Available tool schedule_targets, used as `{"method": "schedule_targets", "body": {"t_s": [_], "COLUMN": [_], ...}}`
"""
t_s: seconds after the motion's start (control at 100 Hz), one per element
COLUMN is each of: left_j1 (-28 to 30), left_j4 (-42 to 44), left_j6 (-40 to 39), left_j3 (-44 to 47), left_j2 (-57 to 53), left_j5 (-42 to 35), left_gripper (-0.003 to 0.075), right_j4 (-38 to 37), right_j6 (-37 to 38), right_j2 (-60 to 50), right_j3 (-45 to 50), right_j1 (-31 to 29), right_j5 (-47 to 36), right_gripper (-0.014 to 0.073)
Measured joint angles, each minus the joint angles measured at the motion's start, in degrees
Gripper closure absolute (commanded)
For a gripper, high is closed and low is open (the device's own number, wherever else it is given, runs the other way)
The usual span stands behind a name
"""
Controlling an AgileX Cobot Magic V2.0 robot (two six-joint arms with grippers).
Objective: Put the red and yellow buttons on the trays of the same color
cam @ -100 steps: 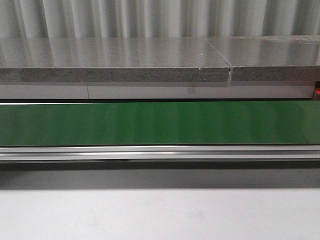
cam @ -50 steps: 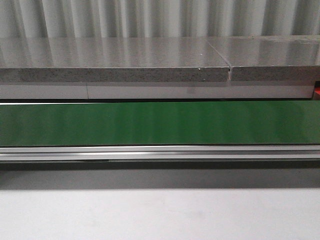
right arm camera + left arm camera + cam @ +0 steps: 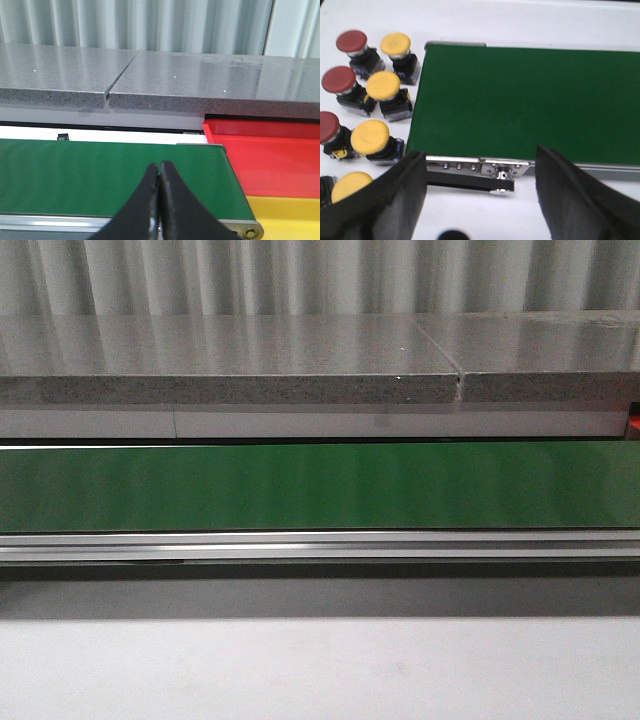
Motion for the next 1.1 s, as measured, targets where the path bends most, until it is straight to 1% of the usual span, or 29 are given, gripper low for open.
{"method": "schedule_targets", "body": {"t_s": [0.15,0.35,0.74,0.93,1.1], "left_j1": [3.4,10.5,24.6,27.7,28.2], "left_j4": [-1.4,-3.6,-4.1,-4.1,-4.1], "left_j6": [-0.2,-0.2,-0.2,-0.3,-0.3], "left_j3": [-2.7,-4.8,-6.1,-6.1,-6.1], "left_j2": [5.9,11.4,13.8,16.7,21.0], "left_j5": [3.3,6.6,12.0,12.7,12.6], "left_gripper": [0.0252,0.0252,0.0258,0.0258,0.0258], "right_j4": [0.0,0.0,0.0,0.0,0.0], "right_j6": [0.0,0.0,0.0,0.0,0.0], "right_j2": [0.0,0.0,0.0,0.0,0.0], "right_j3": [0.0,0.0,0.0,0.0,0.0], "right_j1": [0.0,0.0,0.0,0.0,0.0], "right_j5": [0.0,0.0,0.0,0.0,0.0], "right_gripper": [0.0661,0.0661,0.0661,0.0661,0.0661]}}
